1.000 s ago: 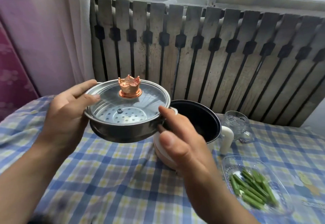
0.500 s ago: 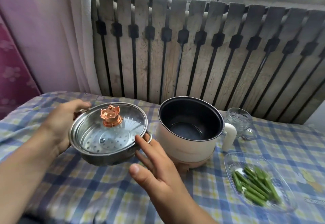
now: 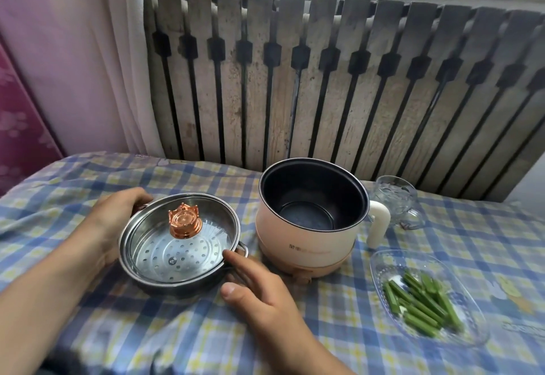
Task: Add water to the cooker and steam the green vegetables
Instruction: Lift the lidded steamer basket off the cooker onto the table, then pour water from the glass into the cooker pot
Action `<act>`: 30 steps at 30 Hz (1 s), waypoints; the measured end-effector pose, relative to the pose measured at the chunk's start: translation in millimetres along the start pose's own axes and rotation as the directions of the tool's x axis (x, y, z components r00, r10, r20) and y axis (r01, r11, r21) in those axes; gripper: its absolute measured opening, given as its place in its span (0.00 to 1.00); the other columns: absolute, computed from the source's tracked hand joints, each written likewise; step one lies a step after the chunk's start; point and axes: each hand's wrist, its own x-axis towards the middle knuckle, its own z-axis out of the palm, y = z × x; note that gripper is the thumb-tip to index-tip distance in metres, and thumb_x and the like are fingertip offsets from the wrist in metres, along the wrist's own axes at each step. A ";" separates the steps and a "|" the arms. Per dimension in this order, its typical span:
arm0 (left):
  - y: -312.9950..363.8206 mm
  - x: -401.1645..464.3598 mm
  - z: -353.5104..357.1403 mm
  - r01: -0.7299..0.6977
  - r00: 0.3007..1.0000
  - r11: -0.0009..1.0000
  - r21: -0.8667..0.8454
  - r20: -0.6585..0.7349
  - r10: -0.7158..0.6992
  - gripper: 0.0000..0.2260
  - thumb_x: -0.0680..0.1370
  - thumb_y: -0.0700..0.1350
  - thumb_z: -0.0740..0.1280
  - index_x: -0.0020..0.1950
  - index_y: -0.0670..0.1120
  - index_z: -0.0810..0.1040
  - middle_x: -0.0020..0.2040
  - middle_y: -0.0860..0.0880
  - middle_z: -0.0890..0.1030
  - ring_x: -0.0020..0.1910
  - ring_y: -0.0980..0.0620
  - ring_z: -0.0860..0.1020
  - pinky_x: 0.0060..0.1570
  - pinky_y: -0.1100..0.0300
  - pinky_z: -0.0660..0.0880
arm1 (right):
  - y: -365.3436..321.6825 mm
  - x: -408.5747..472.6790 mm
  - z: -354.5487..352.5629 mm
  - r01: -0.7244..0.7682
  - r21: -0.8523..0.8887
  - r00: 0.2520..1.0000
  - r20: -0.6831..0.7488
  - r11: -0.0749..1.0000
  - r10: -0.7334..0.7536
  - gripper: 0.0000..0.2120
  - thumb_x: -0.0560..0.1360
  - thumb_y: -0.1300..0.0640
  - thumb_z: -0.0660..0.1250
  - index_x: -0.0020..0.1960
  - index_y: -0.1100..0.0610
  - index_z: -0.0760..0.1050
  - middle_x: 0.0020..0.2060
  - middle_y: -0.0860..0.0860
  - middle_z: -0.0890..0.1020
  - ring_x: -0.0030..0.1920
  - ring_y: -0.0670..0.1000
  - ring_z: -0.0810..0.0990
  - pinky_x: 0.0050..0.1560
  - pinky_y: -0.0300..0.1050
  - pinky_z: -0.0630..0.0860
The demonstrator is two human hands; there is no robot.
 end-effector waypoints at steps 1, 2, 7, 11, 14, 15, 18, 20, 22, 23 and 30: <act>-1.3 1.5 -0.1 0.006 1.000 1.000 0.016 0.004 -0.006 0.13 0.84 0.42 0.66 0.41 0.39 0.80 0.24 0.45 0.79 0.17 0.49 0.77 0.32 0.56 0.74 | -2.1 -0.8 -0.6 -0.020 -0.009 1.000 0.001 1.000 0.020 0.33 0.73 0.55 0.68 0.78 0.59 0.71 0.75 0.50 0.75 0.63 0.26 0.78 0.64 0.27 0.72; -3.3 3.0 -1.7 0.004 1.000 0.999 0.036 0.012 -0.004 0.14 0.84 0.43 0.66 0.41 0.40 0.80 0.23 0.46 0.79 0.16 0.50 0.77 0.28 0.58 0.75 | -5.8 -1.9 -1.2 -0.036 -0.026 0.999 -0.006 0.999 0.036 0.33 0.73 0.55 0.69 0.78 0.57 0.71 0.75 0.50 0.76 0.66 0.29 0.78 0.66 0.29 0.73; -3.4 13.6 -12.8 -0.062 0.994 0.985 0.161 -0.084 0.076 0.15 0.70 0.57 0.74 0.34 0.45 0.88 0.31 0.48 0.85 0.34 0.44 0.84 0.46 0.49 0.81 | -48.3 -13.7 -13.5 0.019 -0.412 0.991 -0.110 0.911 -0.071 0.32 0.75 0.46 0.70 0.78 0.39 0.69 0.56 0.34 0.87 0.58 0.35 0.84 0.65 0.37 0.77; -23.1 61.1 -35.5 -0.229 0.922 0.944 0.236 -0.259 0.288 0.20 0.61 0.63 0.71 0.45 0.53 0.83 0.49 0.50 0.85 0.54 0.42 0.82 0.65 0.38 0.79 | -96.2 -26.4 -57.4 0.040 -0.502 0.955 -0.237 0.864 -0.181 0.21 0.72 0.50 0.69 0.64 0.50 0.84 0.35 0.45 0.87 0.35 0.43 0.84 0.42 0.41 0.83; -26.1 74.1 -39.8 -0.327 0.892 0.900 0.289 -0.221 0.395 0.11 0.65 0.62 0.72 0.47 0.69 0.84 0.49 0.55 0.84 0.59 0.40 0.84 0.70 0.34 0.78 | -119.8 -36.5 -109.7 0.065 -0.348 0.894 -0.395 0.935 -0.209 0.08 0.78 0.65 0.69 0.47 0.58 0.86 0.31 0.57 0.86 0.27 0.49 0.82 0.26 0.44 0.79; -26.4 74.0 -38.5 -0.329 0.892 0.883 0.334 -0.198 0.407 0.12 0.65 0.63 0.73 0.47 0.73 0.83 0.49 0.54 0.85 0.59 0.38 0.84 0.69 0.33 0.79 | -124.2 -41.4 -127.0 0.059 -0.334 0.870 -0.445 0.941 -0.212 0.10 0.79 0.69 0.67 0.44 0.60 0.86 0.30 0.59 0.85 0.25 0.50 0.80 0.23 0.43 0.76; -22.6 64.7 -31.4 -0.293 0.904 0.840 0.457 -0.155 0.399 0.16 0.66 0.66 0.72 0.52 0.77 0.80 0.55 0.44 0.87 0.59 0.36 0.84 0.66 0.32 0.80 | -121.8 -54.1 -166.3 0.007 -0.296 0.819 -0.546 0.955 -0.175 0.12 0.80 0.71 0.65 0.41 0.64 0.84 0.27 0.58 0.82 0.21 0.49 0.77 0.19 0.40 0.71; -19.7 61.0 -25.9 -0.300 0.896 0.816 0.495 -0.148 0.419 0.15 0.66 0.66 0.70 0.52 0.79 0.79 0.59 0.42 0.86 0.62 0.36 0.83 0.67 0.33 0.79 | -114.0 -59.5 -183.1 -0.050 -0.264 0.817 -0.566 0.963 -0.112 0.13 0.80 0.70 0.65 0.40 0.65 0.84 0.26 0.55 0.82 0.20 0.49 0.76 0.18 0.39 0.70; -18.2 58.6 -20.4 -0.333 0.877 0.788 0.517 -0.137 0.461 0.13 0.66 0.66 0.68 0.50 0.80 0.79 0.60 0.42 0.86 0.64 0.36 0.82 0.67 0.33 0.78 | -107.7 -62.1 -195.7 -0.122 -0.251 0.833 -0.553 0.960 -0.039 0.12 0.79 0.69 0.66 0.40 0.67 0.84 0.26 0.56 0.82 0.20 0.50 0.76 0.17 0.40 0.70; -18.6 57.6 -17.1 -0.352 0.867 0.770 0.532 -0.125 0.483 0.12 0.67 0.67 0.68 0.49 0.77 0.81 0.60 0.42 0.86 0.64 0.36 0.81 0.66 0.32 0.78 | -106.2 -64.2 -201.4 -0.154 -0.254 0.831 -0.557 0.955 -0.014 0.11 0.79 0.68 0.67 0.40 0.67 0.85 0.26 0.56 0.82 0.20 0.50 0.76 0.17 0.40 0.70; -26.7 56.9 -8.2 -0.407 0.822 0.705 0.580 -0.104 0.560 0.13 0.69 0.66 0.67 0.46 0.60 0.82 0.61 0.44 0.83 0.63 0.38 0.81 0.61 0.34 0.79 | -65.5 -43.2 -246.7 -0.331 -0.392 0.630 -0.769 0.858 -0.108 0.05 0.78 0.64 0.70 0.52 0.58 0.82 0.45 0.60 0.87 0.39 0.58 0.84 0.40 0.54 0.83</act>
